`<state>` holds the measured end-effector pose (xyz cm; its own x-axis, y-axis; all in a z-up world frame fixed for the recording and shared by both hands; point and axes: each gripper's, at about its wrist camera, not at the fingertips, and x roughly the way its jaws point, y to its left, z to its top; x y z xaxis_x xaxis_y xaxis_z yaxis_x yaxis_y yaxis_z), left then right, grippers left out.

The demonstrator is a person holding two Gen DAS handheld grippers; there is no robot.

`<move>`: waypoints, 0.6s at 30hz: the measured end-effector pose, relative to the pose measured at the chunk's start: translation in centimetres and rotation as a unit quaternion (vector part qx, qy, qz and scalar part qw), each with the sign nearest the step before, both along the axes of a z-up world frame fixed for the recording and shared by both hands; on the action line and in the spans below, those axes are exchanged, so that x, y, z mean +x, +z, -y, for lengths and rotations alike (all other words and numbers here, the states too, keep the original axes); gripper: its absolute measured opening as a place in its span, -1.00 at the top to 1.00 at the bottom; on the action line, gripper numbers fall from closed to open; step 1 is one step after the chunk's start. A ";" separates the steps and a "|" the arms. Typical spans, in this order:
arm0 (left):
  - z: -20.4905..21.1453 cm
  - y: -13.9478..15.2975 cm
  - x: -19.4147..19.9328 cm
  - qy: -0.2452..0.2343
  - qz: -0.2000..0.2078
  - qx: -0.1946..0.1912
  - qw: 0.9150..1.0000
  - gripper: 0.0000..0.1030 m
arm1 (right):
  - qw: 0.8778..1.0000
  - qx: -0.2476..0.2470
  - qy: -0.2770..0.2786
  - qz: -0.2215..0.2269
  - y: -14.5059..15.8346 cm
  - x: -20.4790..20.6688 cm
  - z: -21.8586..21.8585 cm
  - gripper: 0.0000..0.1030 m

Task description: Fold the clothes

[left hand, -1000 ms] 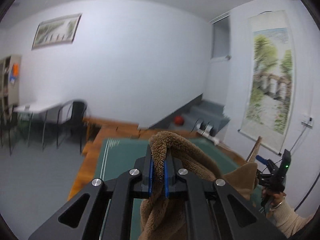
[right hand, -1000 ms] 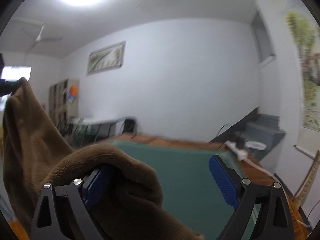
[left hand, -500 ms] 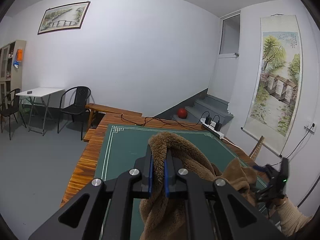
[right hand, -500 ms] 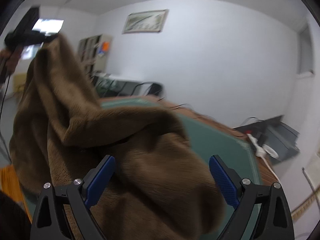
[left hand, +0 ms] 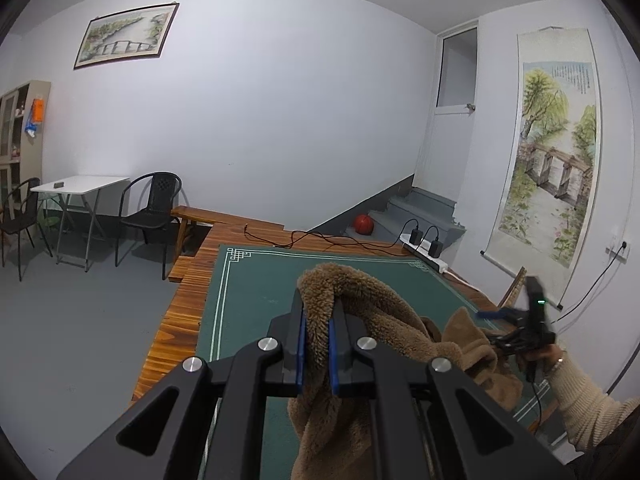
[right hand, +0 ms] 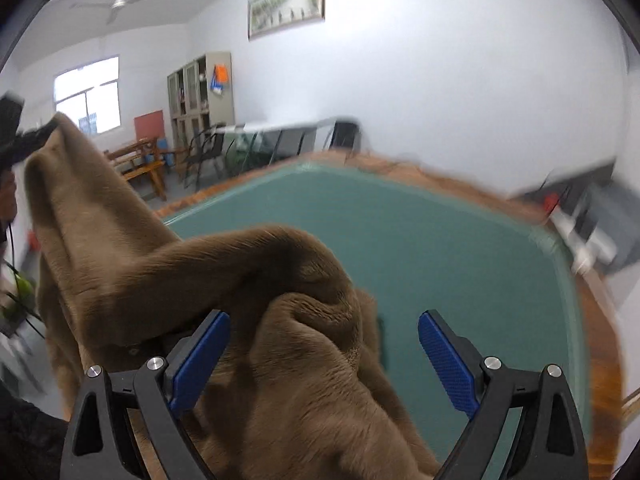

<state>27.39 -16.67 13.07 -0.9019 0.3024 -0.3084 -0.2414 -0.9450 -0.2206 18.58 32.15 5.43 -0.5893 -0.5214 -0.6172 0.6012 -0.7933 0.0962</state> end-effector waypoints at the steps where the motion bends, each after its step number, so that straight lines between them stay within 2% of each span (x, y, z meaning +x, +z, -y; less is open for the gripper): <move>1: 0.1 0.0 0.1 0.001 -0.001 0.004 1.000 0.80 | 1.000 -0.009 0.009 0.023 -0.7 -0.7 0.3 -0.88; 2: 0.3 0.1 0.2 0.003 -0.003 0.009 1.000 0.80 | 0.999 -0.015 0.021 0.042 -1.4 -1.2 0.8 -0.87; 3: 0.5 0.1 0.3 0.005 -0.004 0.014 1.000 0.80 | 0.998 -0.015 0.032 0.053 -2.0 -1.5 1.2 -0.73; 4: 0.7 0.2 0.4 0.007 -0.006 0.018 1.000 0.80 | 0.997 -0.014 0.042 0.062 -2.5 -1.7 1.6 -0.45; 5: 0.8 0.2 0.5 0.008 -0.007 0.023 1.000 0.80 | 0.998 -0.003 0.030 0.053 -2.7 -1.7 1.9 0.47; 6: 1.0 0.2 0.6 0.010 -0.009 0.027 1.000 0.80 | 0.999 0.010 0.015 0.042 -2.8 -1.6 2.2 0.65; 8: 1.3 0.3 0.8 0.013 -0.012 0.036 0.999 0.80 | 1.000 0.017 -0.019 -0.002 -1.9 -0.4 2.6 0.70; 10: 1.7 0.4 1.0 0.017 -0.015 0.045 0.999 0.80 | 0.993 0.036 -0.083 -0.079 0.5 1.0 2.0 0.71; 12: 1.6 1.4 1.6 0.011 -0.035 0.060 0.998 0.80 | 0.971 0.047 -0.150 -0.177 4.4 3.1 0.8 0.73; 14: 1.1 2.5 2.5 0.001 -0.060 0.068 0.996 0.80 | 0.939 0.039 -0.210 -0.271 8.9 5.6 -0.5 0.73; 18: -0.2 5.8 5.4 -0.020 -0.133 0.072 0.988 0.80 | 0.853 -0.010 -0.292 -0.432 18.4 11.5 -2.7 0.73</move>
<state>32.79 -16.49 18.83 -0.9316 0.3632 -0.0136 -0.3456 -0.8968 -0.2763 30.12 34.87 23.78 -0.9826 0.0115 0.1855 -0.0429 -0.9852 -0.1661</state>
